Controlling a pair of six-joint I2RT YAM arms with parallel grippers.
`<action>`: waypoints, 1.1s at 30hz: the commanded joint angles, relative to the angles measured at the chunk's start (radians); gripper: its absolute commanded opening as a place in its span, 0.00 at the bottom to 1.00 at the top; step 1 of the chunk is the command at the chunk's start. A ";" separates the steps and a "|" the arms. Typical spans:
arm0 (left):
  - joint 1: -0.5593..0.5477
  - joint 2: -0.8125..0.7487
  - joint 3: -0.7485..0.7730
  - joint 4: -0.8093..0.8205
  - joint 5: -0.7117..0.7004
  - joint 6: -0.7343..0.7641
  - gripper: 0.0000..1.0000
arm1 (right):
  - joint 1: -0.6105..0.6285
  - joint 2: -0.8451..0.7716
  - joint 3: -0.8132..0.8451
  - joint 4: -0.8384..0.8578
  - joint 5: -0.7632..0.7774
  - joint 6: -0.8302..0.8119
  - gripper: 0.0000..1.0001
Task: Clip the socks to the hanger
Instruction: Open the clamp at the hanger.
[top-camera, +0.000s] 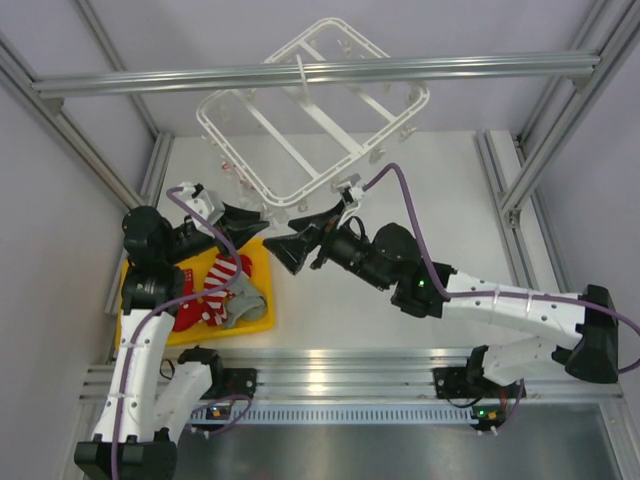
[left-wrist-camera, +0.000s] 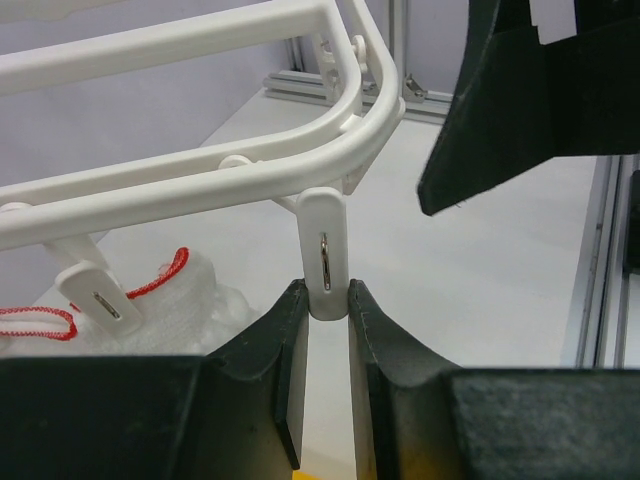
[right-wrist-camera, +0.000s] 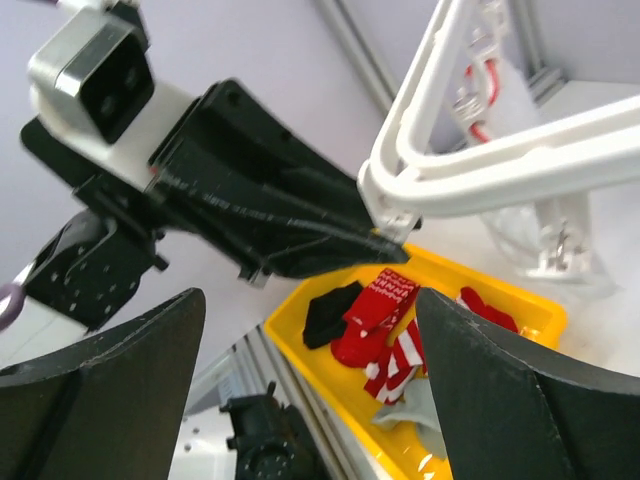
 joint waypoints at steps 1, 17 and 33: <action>-0.004 -0.014 0.042 0.007 0.071 -0.008 0.00 | 0.008 0.036 0.091 0.017 0.152 0.011 0.85; -0.006 0.019 0.160 -0.139 0.157 0.072 0.00 | -0.028 0.117 0.214 -0.003 0.176 0.075 0.80; -0.007 0.117 0.369 -0.581 0.077 0.405 0.00 | -0.038 0.171 0.277 -0.006 0.169 0.038 0.67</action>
